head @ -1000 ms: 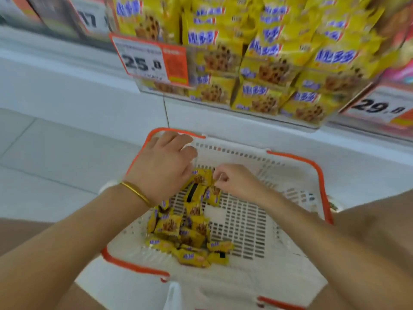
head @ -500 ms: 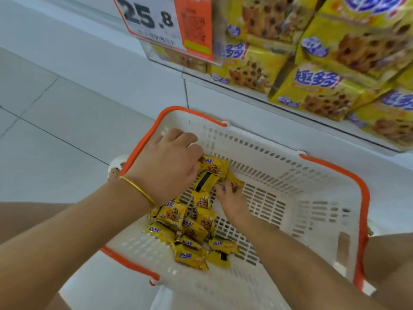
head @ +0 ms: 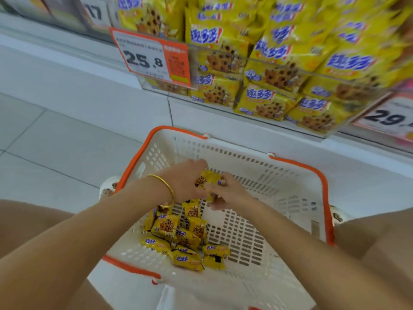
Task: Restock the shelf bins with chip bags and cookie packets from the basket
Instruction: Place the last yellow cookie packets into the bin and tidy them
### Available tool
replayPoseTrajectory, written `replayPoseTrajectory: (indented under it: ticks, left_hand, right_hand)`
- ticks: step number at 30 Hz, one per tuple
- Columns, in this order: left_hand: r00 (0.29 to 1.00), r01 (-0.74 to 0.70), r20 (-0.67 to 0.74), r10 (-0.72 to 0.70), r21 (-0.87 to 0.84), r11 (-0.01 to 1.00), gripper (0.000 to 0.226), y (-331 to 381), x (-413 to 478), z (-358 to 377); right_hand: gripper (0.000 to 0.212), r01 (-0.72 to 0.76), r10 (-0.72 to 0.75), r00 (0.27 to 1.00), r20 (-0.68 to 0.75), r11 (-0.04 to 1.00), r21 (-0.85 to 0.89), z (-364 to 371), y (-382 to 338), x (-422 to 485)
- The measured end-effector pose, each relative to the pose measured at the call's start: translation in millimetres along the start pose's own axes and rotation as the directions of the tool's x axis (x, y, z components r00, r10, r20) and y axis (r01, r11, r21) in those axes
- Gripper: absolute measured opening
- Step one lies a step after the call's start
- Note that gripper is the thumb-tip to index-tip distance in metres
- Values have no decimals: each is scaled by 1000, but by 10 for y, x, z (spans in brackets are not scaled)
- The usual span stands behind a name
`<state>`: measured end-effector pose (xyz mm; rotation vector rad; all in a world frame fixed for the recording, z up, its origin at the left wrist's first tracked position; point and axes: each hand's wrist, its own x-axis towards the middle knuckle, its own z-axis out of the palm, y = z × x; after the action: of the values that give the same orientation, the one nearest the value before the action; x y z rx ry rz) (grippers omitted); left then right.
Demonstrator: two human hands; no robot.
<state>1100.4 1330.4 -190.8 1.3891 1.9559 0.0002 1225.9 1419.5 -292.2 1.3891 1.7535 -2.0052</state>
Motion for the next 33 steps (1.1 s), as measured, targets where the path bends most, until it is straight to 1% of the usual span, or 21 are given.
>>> replayPoseTrajectory:
  ticks: [2, 3, 7, 8, 9, 10, 11, 13, 16, 17, 18, 19, 20, 21, 22, 23, 24, 26, 29, 31, 33]
  left_hand:
    - [1000, -27, 3, 28, -115, 993, 71, 121, -57, -24]
    - [998, -56, -41, 50, -173, 983, 66, 175, -92, -49]
    - [934, -141, -348, 79, -155, 978, 41, 249, -245, -305]
    - [924, -164, -375, 76, -210, 964, 38, 238, -292, -397]
    - [924, -202, -375, 74, -316, 927, 33, 218, -343, -497]
    - [930, -247, -359, 82, -442, 863, 30, 203, -404, -599]
    - [930, -293, -352, 104, -539, 790, 28, 192, -479, -700]
    - [907, -369, -399, 130, -610, 701, 29, 190, -616, -885]
    - [799, -557, -587, 129, -643, 525, 32, 214, -769, -1135]
    - [744, -628, -658, 111, -633, 454, 32, 222, -803, -1211]
    - [666, -692, -742, 77, -577, 433, 32, 207, -817, -1289]
    - [565, -733, -825, 34, -482, 480, 34, 178, -820, -1372]
    - [448, -729, -894, 9, -359, 583, 34, 126, -807, -1456]
    - [329, -666, -944, 11, -224, 712, 32, 61, -782, -1514]
    - [232, -546, -971, 55, -83, 834, 31, -19, -748, -1572]
    - [191, -412, -974, 124, 35, 911, 32, -109, -687, -1589]
    - [190, -304, -965, 183, 119, 945, 35, -196, -621, -1592]
    - [234, -184, -946, 226, 185, 965, 41, -310, -472, -1556]
    - [282, -155, -924, 258, 221, 963, 44, -330, -339, -1494]
    - [287, -148, -918, 273, 239, 960, 43, -314, -303, -1482]
    - [283, -146, -918, 277, 244, 959, 43, -319, -282, -1485]
  right_hand:
    - [45, 88, -89, 996, 6, 993, 85, 22, -284, -307]
    - [44, 118, -117, 993, -9, 987, 113, 36, -406, -472]
    - [38, 172, -163, 985, -53, 939, 299, 4, -734, -1031]
    - [38, 217, -205, 976, -70, 940, 265, -21, -788, -1143]
    - [35, 276, -262, 959, -108, 950, 147, -45, -842, -1251]
    - [31, 340, -340, 927, -159, 940, -29, -71, -904, -1350]
    - [23, 398, -432, 882, -187, 896, -195, -84, -992, -1454]
    - [11, 480, -572, 798, -190, 794, -374, -94, -1227, -1639]
    - [23, 548, -721, 657, -217, 656, -519, -75, -1684, -1874]
    - [26, 558, -759, 605, -242, 620, -551, -94, -1849, -1916]
    - [28, 561, -793, 550, -262, 583, -588, -127, -2013, -1929]
    - [30, 562, -827, 490, -277, 542, -624, -157, -2193, -1927]
    - [33, 555, -855, 433, -287, 504, -662, -184, -2363, -1889]
    - [35, 547, -879, 379, -288, 465, -696, -205, -2517, -1833]
    - [36, 534, -900, 330, -285, 427, -730, -224, -2685, -1738]
    - [37, 512, -916, 293, -275, 394, -763, -235, -2828, -1636]
    - [37, 479, -926, 274, -260, 366, -798, -232, -2974, -1527]
    - [39, 389, -936, 277, -218, 316, -865, -218, -3226, -1275]
    - [39, 283, -935, 332, -123, 223, -933, -160, -3411, -943]
    - [34, 287, -942, 329, -73, 174, -942, -141, -3440, -801]
    - [29, 310, -947, 317, -57, 160, -937, -155, -3445, -734]
